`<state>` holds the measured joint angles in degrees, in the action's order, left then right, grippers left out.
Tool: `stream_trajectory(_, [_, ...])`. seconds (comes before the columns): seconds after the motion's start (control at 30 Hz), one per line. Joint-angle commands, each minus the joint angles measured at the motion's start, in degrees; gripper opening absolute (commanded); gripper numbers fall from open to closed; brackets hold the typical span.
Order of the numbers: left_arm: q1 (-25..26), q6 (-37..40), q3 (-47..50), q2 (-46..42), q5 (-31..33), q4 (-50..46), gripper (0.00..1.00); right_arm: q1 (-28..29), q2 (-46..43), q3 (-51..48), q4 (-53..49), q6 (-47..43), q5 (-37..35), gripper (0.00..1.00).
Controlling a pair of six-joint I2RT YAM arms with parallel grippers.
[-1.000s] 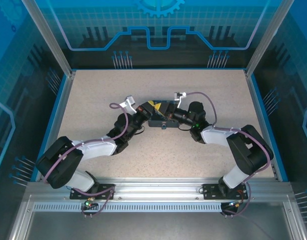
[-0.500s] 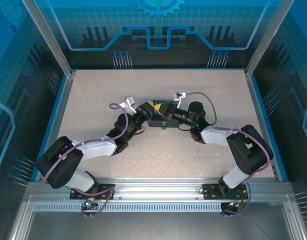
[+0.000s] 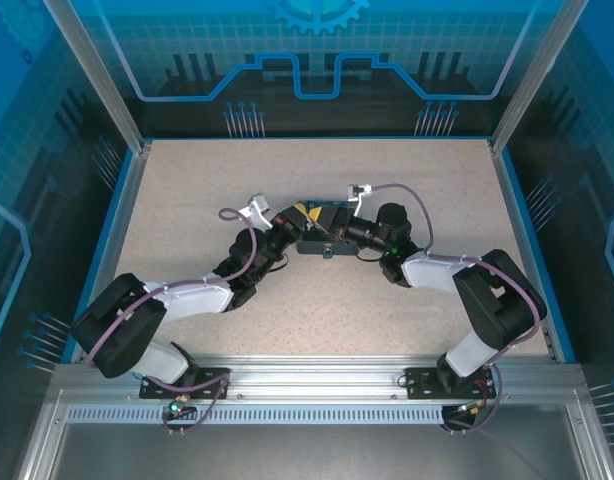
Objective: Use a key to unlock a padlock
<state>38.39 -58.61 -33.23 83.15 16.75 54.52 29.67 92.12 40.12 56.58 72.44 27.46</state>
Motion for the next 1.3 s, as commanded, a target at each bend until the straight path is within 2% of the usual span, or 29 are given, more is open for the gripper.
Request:
stream_trajectory(0.0, [0.24, -0.33, 0.22, -1.59, 1.37, 1.59, 0.0, -0.13, -1.31, -0.44, 0.75, -1.17, -0.04, 0.42])
stream_trajectory(0.03, [0.27, -0.45, 0.14, -1.59, 1.29, 1.51, 0.0, -0.25, -1.53, -0.63, 0.73, -1.21, -0.17, 0.49])
stream_trajectory(0.17, [0.26, -1.12, -0.08, -1.68, 1.32, 1.36, 0.0, -0.84, -2.24, -0.72, 0.39, -1.73, -0.14, 0.6])
stream_trajectory(0.4, [0.67, -1.65, -0.98, -2.81, 2.25, -0.02, 0.0, -2.74, -2.13, 0.21, 0.44, -2.92, 0.19, 0.63])
stream_trajectory(0.53, [0.97, -1.84, -1.55, -3.13, 3.32, -0.37, 0.0, -2.84, -1.05, 1.07, 2.58, -2.07, 1.16, 0.59])
stream_trajectory(0.77, [1.81, -2.29, -2.95, -2.75, 6.3, -1.1, 0.0, -2.01, -0.03, 1.63, 6.34, -0.64, 1.54, 0.45])
stream_trajectory(1.07, [2.3, -3.32, -3.77, -1.34, 8.55, 0.3, 0.0, 0.71, 2.04, 2.51, 7.68, -0.07, 0.14, 0.46])
stream_trajectory(1.27, [2.46, -3.47, -3.77, -1.15, 9.33, 0.59, 0.0, 1.53, 3.4, 2.79, 8.9, 0.58, -0.55, 0.4])
